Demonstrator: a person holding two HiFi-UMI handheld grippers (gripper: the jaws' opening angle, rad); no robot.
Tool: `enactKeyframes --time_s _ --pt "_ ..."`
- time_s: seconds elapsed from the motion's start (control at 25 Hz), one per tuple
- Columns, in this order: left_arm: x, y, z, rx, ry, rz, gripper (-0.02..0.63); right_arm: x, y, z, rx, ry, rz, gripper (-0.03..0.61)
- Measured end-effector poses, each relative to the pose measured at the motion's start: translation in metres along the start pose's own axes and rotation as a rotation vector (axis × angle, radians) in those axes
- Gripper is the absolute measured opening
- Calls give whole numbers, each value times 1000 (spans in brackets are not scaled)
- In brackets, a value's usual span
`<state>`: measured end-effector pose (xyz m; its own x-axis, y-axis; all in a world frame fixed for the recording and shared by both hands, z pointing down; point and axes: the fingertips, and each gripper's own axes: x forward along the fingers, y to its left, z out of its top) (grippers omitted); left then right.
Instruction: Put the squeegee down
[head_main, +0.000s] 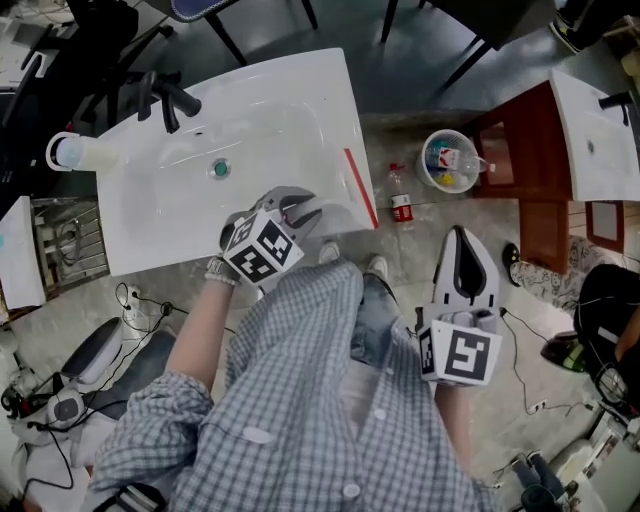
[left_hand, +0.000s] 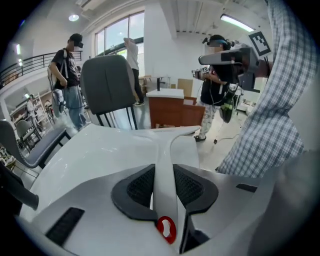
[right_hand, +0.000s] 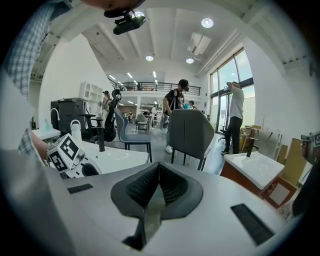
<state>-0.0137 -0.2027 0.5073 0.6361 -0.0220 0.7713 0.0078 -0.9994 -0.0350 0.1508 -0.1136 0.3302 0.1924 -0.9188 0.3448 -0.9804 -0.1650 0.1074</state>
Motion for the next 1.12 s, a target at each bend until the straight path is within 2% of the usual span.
enactKeyframes --time_s 0.56,0.96,1.12 --pt "18 -6 -11 80 85 -1 104 1 0 -5 0 21 -7 9" --pt "18 -4 -10 60 94 8 104 8 0 -5 -2 27 18 9" --pt "18 -6 -10 26 89 -11 114 10 -1 -4 -6 24 32 9"
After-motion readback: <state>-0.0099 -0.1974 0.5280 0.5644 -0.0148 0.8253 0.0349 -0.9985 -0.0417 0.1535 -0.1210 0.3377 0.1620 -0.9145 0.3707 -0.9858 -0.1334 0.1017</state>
